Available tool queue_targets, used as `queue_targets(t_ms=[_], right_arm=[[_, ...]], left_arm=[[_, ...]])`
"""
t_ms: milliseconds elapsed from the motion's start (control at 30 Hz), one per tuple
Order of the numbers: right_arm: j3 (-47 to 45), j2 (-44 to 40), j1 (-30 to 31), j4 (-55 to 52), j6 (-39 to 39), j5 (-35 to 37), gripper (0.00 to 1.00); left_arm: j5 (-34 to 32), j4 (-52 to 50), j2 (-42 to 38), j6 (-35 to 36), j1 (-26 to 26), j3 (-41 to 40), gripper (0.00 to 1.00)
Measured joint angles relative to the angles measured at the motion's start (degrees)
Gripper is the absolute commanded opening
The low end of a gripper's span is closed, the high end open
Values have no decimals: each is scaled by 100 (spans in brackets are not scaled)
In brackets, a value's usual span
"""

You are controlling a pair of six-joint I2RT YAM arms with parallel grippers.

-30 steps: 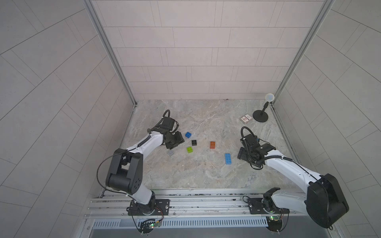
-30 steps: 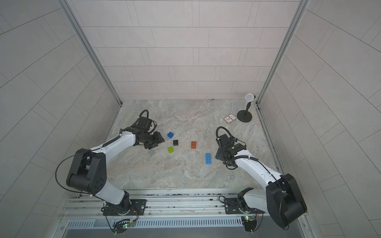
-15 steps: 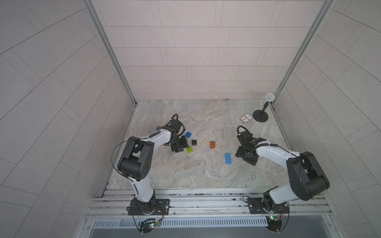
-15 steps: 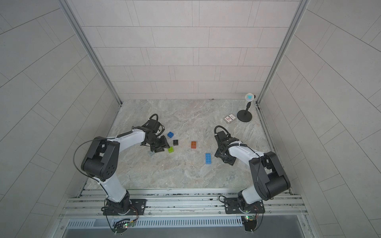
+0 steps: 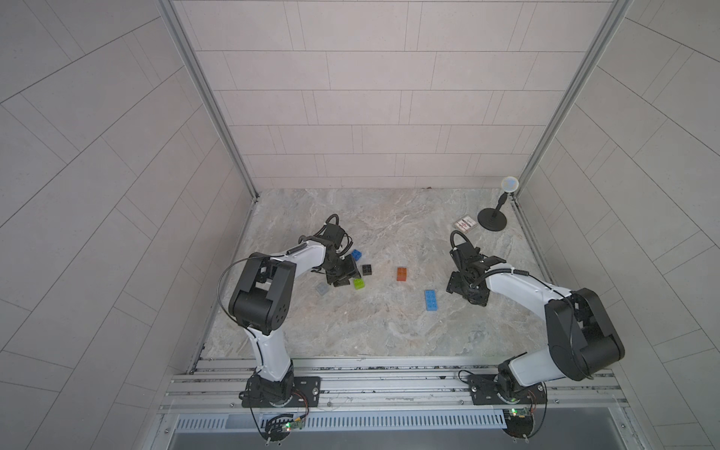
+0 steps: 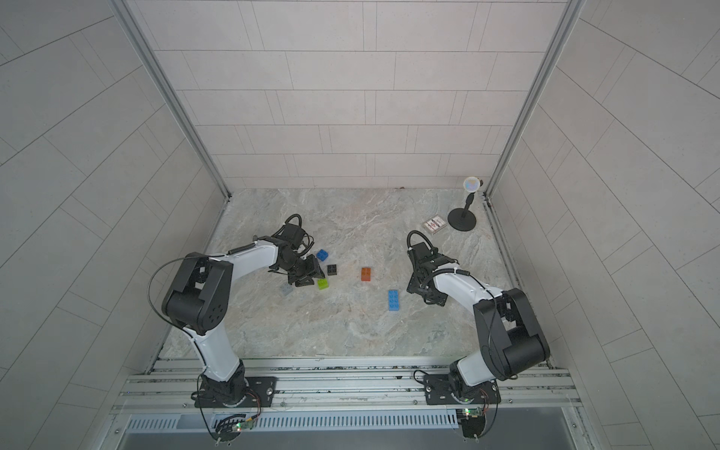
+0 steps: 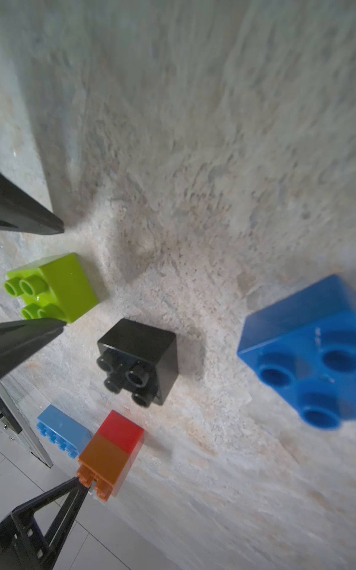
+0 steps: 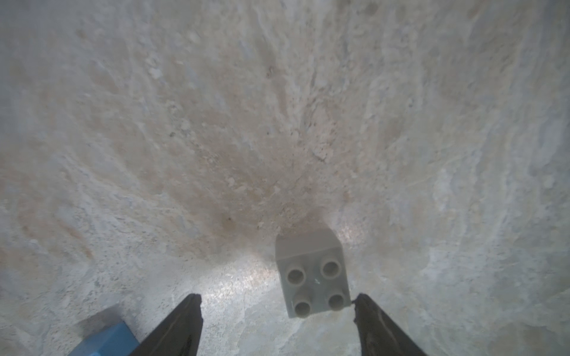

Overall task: Assemble the letter h with lego
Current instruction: Move the lego brick at the center of the board.

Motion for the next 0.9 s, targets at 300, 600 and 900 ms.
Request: queue_targets(t_ms=[300, 600, 900], right_arm=[[17, 258, -262, 20, -901, -240, 76], [-7, 428, -295, 175, -1290, -503, 51], [-48, 428, -306, 264, -1423, -656, 35]], left_arm=[[136, -7, 192, 74, -170, 166, 49], [247, -22, 304, 170, -396, 262, 49], [382, -50, 411, 251, -778, 348, 49]])
